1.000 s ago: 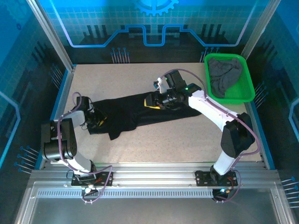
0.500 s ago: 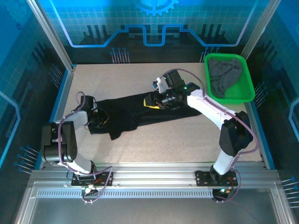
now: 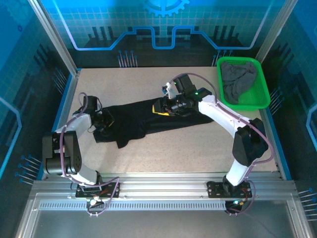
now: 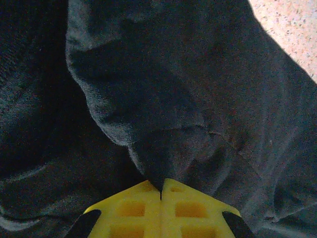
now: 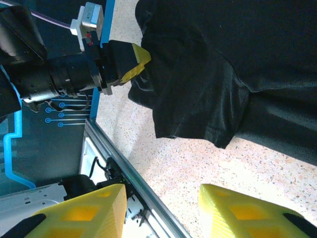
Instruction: Fold and stack the t-shirts
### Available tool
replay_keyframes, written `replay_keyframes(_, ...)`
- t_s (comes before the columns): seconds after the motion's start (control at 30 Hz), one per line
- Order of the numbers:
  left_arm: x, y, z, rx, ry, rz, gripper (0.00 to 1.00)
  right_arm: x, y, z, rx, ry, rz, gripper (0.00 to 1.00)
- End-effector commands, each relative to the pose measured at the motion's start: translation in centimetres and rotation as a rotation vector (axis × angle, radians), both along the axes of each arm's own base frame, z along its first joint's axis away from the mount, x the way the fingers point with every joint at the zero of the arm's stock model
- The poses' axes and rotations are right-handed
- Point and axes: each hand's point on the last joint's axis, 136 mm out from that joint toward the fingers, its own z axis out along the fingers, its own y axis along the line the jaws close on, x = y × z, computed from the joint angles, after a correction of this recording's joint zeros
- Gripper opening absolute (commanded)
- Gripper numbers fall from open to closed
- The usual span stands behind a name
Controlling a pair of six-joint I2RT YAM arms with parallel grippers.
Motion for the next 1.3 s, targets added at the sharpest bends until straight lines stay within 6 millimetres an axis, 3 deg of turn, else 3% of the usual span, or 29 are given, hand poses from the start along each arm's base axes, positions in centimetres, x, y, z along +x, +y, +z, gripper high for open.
replay_keyframes(0.0,-0.1,0.4,0.6,0.019,0.065,0.004,0.00,-0.5,-0.1,0.0,-0.018,0.003,0.010,0.43)
replay_keyframes(0.3,2.6,1.5,2.5,0.030,0.186,-0.004,0.00,-0.7,-0.7,-0.2,-0.027,0.009,-0.002,0.43)
replay_keyframes(0.47,4.1,2.6,2.0,0.030,0.241,-0.002,0.00,-0.7,-1.0,-0.2,-0.029,0.009,-0.010,0.43)
replay_keyframes(0.93,8.2,5.5,-2.7,0.081,0.316,-0.004,0.00,-1.3,-2.3,-1.5,-0.065,0.022,-0.035,0.43)
replay_keyframes(1.17,9.2,6.0,-4.0,0.115,0.306,-0.007,0.00,-0.5,-4.4,-2.3,-0.117,0.009,-0.094,0.42)
replay_keyframes(1.27,9.3,6.2,-2.5,0.141,0.270,0.022,0.15,0.7,-6.7,-2.9,-0.170,0.006,-0.153,0.41)
